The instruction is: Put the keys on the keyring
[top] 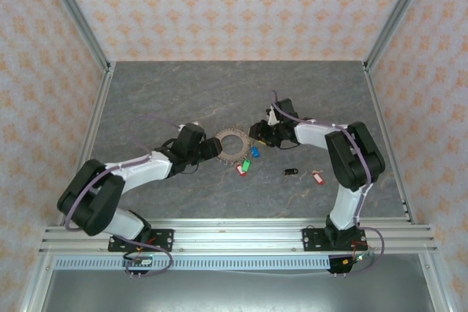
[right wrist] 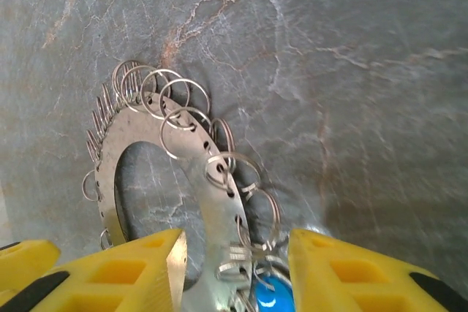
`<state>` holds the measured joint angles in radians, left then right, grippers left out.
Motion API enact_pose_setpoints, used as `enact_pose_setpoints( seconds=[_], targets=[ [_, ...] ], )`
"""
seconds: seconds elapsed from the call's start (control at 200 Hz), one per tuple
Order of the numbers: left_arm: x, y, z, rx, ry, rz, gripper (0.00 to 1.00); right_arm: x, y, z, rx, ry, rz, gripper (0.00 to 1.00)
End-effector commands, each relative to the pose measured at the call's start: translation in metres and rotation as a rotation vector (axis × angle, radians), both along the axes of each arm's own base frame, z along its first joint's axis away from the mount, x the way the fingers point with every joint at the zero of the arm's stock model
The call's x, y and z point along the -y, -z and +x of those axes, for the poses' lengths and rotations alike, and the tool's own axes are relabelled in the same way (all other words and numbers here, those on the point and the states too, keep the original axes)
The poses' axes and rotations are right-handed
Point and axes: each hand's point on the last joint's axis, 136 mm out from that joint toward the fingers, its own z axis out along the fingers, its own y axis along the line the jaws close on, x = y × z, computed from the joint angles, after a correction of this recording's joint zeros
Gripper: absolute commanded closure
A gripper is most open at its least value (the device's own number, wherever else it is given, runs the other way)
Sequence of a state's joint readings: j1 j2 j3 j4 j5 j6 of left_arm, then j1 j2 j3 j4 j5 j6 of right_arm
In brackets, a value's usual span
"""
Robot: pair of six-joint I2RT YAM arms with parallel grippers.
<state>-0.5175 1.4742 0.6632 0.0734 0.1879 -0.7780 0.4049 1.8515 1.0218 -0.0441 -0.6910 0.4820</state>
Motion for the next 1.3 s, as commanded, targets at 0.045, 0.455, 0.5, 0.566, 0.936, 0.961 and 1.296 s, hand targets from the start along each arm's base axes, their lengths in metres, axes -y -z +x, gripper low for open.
enact_pose_setpoints(
  seconds=[0.045, 0.455, 0.5, 0.566, 0.936, 0.961, 1.296],
  targets=[
    [0.021, -0.007, 0.023, 0.023, 0.012, -0.036, 0.41, -0.016, 0.001, 0.001, -0.026, -0.069, 0.050, 0.58],
    [0.033, 0.038, 0.034, -0.080, 0.020, -0.004, 0.68, -0.036, 0.022, -0.015, -0.116, -0.174, 0.158, 0.64],
    [0.033, 0.042, 0.034, -0.089, 0.020, -0.002, 0.72, -0.037, 0.023, -0.016, -0.119, -0.178, 0.168, 0.64],
    [0.035, 0.045, 0.033, -0.099, 0.028, -0.004, 0.74, -0.039, 0.020, -0.016, -0.111, -0.179, 0.192, 0.65],
    [0.014, 0.020, 0.027, -0.021, -0.039, 0.017, 0.67, -0.019, -0.006, -0.007, -0.019, -0.068, 0.166, 0.87],
    [0.010, 0.015, 0.026, -0.007, -0.051, 0.017, 0.63, -0.017, -0.009, -0.006, -0.010, -0.057, 0.164, 0.88],
    [-0.026, -0.053, -0.003, 0.238, -0.191, -0.130, 0.12, 0.002, -0.092, 0.001, 0.184, 0.219, 0.376, 0.96]
  ],
)
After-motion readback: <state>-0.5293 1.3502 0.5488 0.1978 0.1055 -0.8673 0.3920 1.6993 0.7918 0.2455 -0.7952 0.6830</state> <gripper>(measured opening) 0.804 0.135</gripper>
